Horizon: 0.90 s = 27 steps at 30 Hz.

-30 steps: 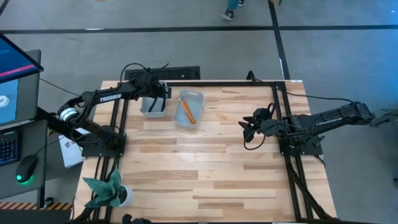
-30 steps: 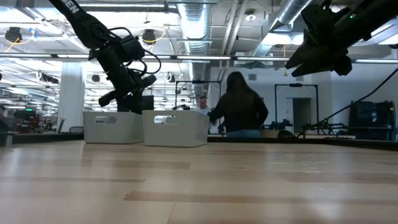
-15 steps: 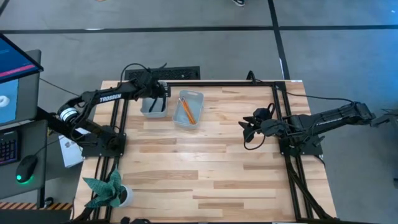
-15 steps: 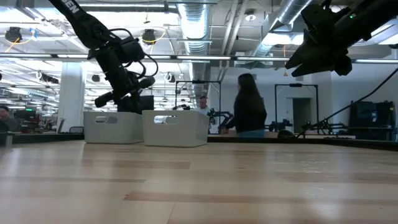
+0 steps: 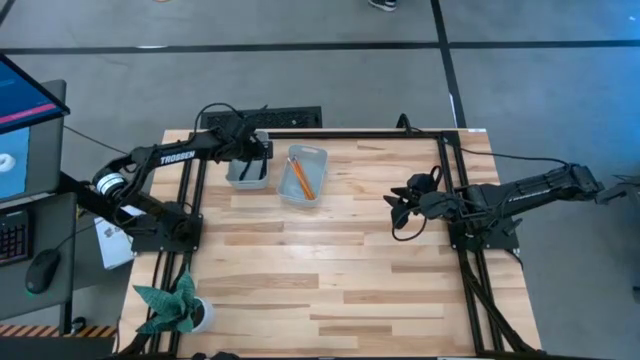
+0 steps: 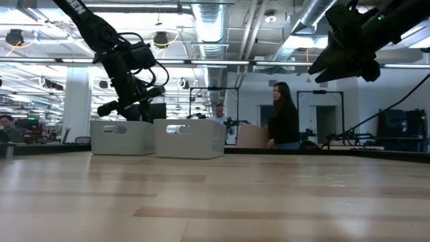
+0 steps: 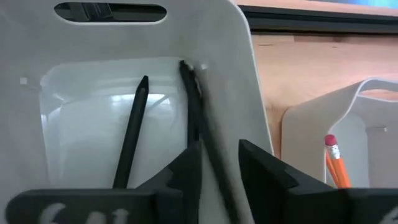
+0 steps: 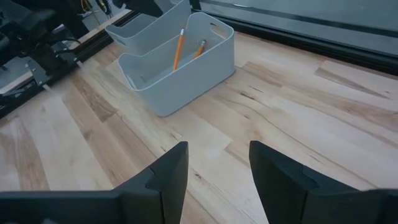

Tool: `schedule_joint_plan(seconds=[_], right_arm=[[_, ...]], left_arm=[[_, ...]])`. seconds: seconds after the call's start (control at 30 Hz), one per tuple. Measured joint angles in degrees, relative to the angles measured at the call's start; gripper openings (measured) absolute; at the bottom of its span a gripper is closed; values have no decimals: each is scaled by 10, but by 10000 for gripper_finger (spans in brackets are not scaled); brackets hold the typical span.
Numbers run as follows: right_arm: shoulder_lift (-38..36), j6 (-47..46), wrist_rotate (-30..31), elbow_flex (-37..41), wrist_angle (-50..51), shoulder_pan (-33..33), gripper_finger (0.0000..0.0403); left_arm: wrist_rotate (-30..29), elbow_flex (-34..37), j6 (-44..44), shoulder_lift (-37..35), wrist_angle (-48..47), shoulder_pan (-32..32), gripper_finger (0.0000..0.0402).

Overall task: Sort pens & pencils
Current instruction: Put the black pen into the left gray bin, then return to Home Position

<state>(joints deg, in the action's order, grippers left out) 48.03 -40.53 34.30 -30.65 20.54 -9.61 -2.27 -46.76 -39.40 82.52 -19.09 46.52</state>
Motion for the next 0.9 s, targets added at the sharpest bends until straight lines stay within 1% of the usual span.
schedule_joint_plan(seconds=[0.13, 0.23, 0.37, 0.5, 0.73, 0.8, 0.9], right_arm=[[0, 0, 0, 0, 0, 0, 194], [0, 0, 0, 0, 0, 0, 194], [0, 0, 0, 0, 0, 0, 192], [0, 0, 0, 0, 0, 0, 193], [0, 0, 0, 0, 0, 0, 192], [0, 0, 1, 0, 2, 0, 192], [0, 17, 3, 0, 11, 0, 193]], left_arm=[[0, 0, -8, 0, 0, 0, 118], [0, 0, -8, 0, 0, 0, 131], [9, 0, -1, 0, 4, -2, 137], [15, 0, 24, -8, 34, -13, 138], [14, 0, 54, -66, 115, -23, 138], [29, 0, 78, -93, 130, -25, 138], [68, 0, 129, -141, 141, -38, 138]])
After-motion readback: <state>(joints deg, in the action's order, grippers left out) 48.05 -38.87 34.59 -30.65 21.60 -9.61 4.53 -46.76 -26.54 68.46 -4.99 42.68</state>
